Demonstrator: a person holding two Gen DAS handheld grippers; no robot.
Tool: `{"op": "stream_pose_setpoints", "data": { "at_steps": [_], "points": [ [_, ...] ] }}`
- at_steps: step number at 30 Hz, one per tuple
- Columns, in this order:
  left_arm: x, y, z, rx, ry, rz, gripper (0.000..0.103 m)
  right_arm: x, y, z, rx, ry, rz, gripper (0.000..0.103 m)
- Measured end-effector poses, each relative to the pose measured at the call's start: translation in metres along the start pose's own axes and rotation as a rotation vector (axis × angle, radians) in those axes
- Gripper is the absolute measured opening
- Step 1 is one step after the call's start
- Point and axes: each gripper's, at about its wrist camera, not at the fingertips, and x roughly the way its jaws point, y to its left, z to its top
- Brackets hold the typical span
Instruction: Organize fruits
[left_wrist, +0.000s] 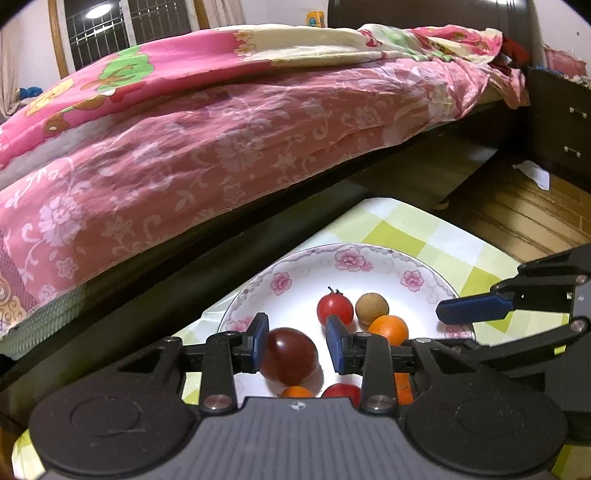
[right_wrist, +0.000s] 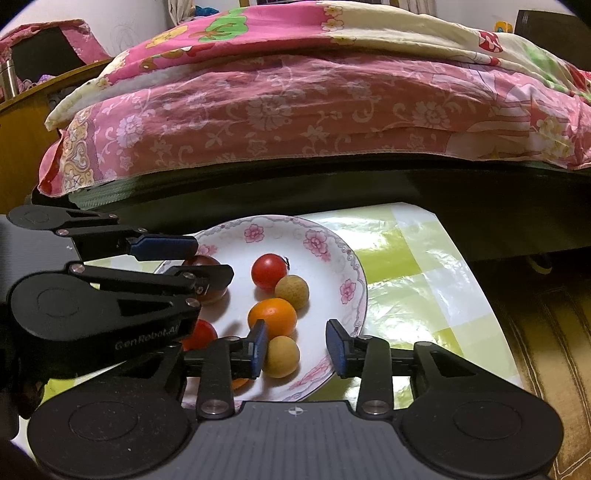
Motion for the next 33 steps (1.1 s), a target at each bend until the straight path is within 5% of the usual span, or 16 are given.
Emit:
{"op": "stream_pose_setpoints", "data": {
  "at_steps": [25,33],
  "points": [
    [-0.025,0.011,-0.018,-0.111,0.004,0.011,0.053,-0.025,-0.015,0.002,0.133,-0.052,-0.01,0.037],
    [-0.027,0.002,-0.023,-0.13,0.019,0.024,0.068,-0.028,-0.011,-0.005,0.136,-0.033,-0.053,0.038]
  ]
}}
